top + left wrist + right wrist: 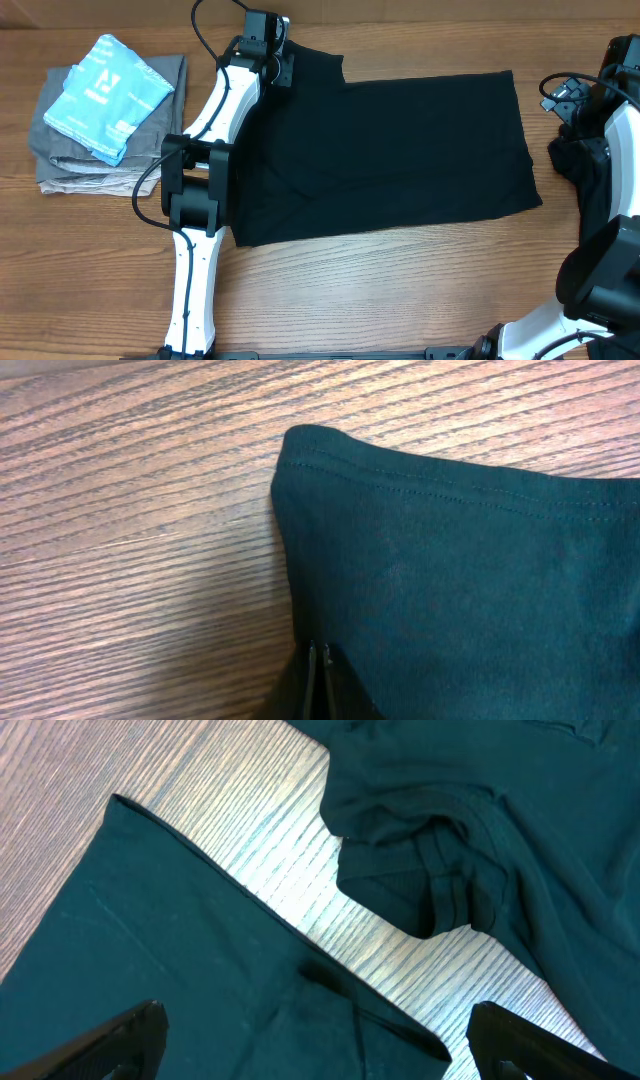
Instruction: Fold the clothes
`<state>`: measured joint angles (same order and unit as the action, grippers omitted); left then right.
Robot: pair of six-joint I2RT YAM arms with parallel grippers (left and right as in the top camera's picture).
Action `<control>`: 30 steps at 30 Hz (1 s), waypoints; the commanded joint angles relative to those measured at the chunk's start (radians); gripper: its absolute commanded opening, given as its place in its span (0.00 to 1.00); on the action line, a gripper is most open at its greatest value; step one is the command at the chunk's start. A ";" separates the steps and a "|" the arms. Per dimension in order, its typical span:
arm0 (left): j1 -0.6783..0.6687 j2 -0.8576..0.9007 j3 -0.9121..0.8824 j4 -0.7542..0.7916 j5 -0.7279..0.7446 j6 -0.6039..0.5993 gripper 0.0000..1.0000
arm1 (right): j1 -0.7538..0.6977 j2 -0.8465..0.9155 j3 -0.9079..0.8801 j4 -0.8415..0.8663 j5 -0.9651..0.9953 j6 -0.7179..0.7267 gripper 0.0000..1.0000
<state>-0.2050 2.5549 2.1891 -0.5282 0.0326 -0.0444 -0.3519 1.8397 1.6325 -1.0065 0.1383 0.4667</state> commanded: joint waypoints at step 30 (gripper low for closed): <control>-0.005 0.007 0.035 -0.037 -0.006 0.011 0.04 | 0.019 0.162 0.013 0.439 -0.349 -0.554 0.56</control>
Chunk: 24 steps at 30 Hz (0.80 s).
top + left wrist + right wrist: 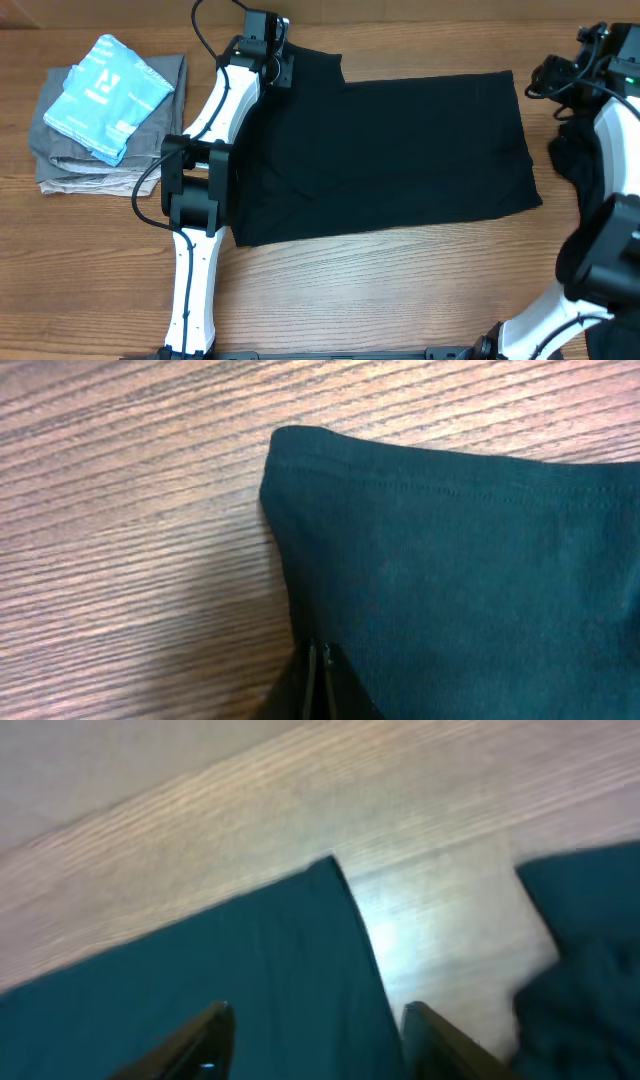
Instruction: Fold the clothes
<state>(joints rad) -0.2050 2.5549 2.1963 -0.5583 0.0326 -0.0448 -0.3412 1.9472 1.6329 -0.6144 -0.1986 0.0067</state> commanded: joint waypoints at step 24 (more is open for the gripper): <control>-0.005 0.007 0.028 -0.047 -0.007 0.012 0.04 | 0.135 0.369 0.012 0.488 0.198 -0.354 0.87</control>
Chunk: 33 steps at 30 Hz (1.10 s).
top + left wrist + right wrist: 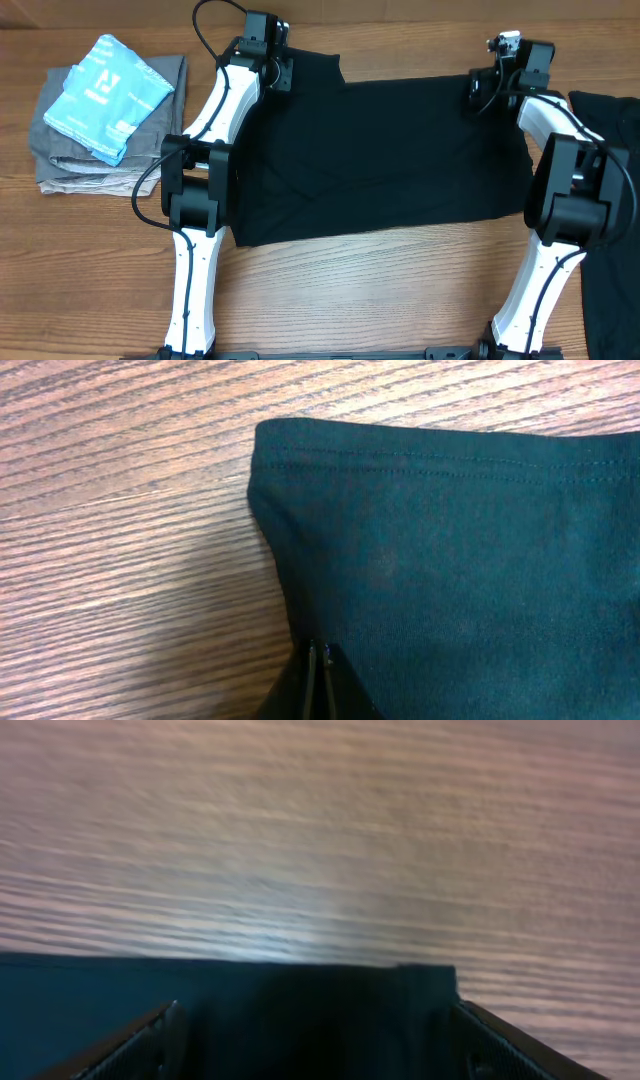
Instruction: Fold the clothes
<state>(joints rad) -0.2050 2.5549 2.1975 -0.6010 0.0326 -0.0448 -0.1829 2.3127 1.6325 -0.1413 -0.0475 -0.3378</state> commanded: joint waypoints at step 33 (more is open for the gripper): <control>-0.005 0.007 0.027 -0.006 -0.013 0.016 0.04 | -0.066 0.068 0.021 0.019 -0.112 0.103 0.73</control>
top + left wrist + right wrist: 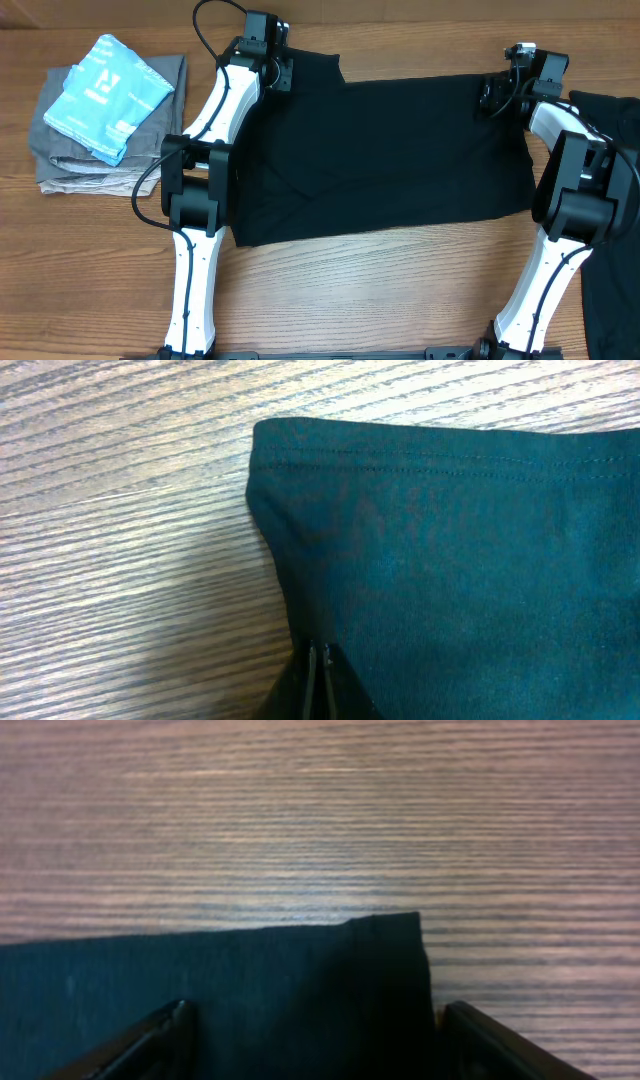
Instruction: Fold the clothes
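A dark garment [380, 155] lies spread flat across the table, folded once. My left gripper [275, 72] is at its far left corner, shut on the hemmed edge [330, 650]; the stitched corner [300, 455] shows in the left wrist view. At the far right corner sits my right gripper [495, 92], open, its fingers [160, 1035] spread wide on either side of the cloth corner [390, 960], which lies between them.
A stack of folded grey cloth with a light blue packet [105, 95] on top sits at the far left. More dark clothing [610, 120] lies at the right edge of the table.
My right gripper has shifted slightly right and come down closer over the garment's far right corner, still open. The left gripper holds the same corner.
My right gripper was open over the dark pile at the right edge. It then stood over the table near the garment's right side, then at the far right corner, and now lower on it. My left gripper stayed shut on the far left corner throughout.
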`<state>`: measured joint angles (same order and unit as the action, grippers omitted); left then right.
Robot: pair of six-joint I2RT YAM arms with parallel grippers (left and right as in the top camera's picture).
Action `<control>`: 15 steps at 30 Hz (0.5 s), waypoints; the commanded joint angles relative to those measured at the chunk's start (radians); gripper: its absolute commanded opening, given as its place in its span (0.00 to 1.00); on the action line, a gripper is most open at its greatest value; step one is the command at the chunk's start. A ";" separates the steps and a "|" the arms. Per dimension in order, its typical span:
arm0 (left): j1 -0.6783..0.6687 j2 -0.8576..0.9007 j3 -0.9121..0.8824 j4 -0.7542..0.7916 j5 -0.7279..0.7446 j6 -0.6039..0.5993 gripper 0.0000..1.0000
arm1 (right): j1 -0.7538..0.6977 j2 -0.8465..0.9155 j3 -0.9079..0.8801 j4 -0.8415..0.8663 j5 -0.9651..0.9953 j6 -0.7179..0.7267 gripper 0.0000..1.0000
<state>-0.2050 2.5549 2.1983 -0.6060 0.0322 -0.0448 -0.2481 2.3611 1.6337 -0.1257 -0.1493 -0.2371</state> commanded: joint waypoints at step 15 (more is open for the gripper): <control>-0.005 -0.005 0.026 -0.027 -0.013 0.016 0.04 | -0.001 0.014 0.052 -0.019 -0.010 0.006 0.05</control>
<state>-0.2050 2.5549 2.1983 -0.6304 0.0254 -0.0448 -0.2481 2.3653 1.6531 -0.1493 -0.1532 -0.2340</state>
